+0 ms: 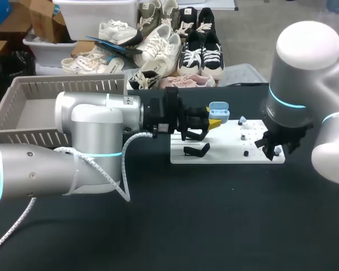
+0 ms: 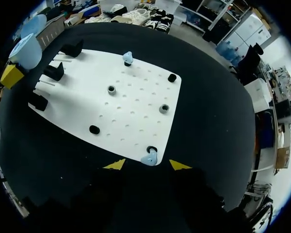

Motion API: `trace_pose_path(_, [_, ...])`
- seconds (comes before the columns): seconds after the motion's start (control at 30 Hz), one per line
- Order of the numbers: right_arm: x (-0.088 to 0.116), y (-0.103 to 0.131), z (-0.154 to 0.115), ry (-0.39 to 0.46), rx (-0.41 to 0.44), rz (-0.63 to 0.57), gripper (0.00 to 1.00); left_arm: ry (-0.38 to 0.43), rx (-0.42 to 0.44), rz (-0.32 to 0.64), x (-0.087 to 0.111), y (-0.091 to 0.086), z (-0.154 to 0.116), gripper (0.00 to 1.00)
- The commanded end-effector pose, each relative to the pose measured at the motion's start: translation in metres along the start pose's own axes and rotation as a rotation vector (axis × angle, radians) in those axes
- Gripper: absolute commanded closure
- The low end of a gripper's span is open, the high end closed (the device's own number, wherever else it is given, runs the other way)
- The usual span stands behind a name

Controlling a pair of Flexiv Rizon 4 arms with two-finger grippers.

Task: Pick up each earbud case from the left stands, insert the matching earbuds, close the lid, and place the case in the box.

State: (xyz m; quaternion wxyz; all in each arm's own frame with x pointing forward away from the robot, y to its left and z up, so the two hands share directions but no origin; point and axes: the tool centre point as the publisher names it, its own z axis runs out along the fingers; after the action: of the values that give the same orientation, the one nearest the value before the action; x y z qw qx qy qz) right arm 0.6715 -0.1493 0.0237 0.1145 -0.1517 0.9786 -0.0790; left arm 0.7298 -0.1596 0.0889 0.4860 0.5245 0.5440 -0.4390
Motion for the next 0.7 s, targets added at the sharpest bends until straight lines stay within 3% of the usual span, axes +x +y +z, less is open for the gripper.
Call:
trace_pose_path(0.03, [-0.0004, 0.0005, 0.0014, 0.004, 0.002, 0.000, 0.51, -0.002, -0.004, 0.002, 0.0005, -0.0014, -0.0006, 1.00])
trace_pose_path(0.7, [-0.0057, -0.0028, 0.0028, 0.028, 0.014, -0.020, 0.55, -0.002, -0.004, 0.002, 0.0005, -0.0014, -0.0006, 1.00])
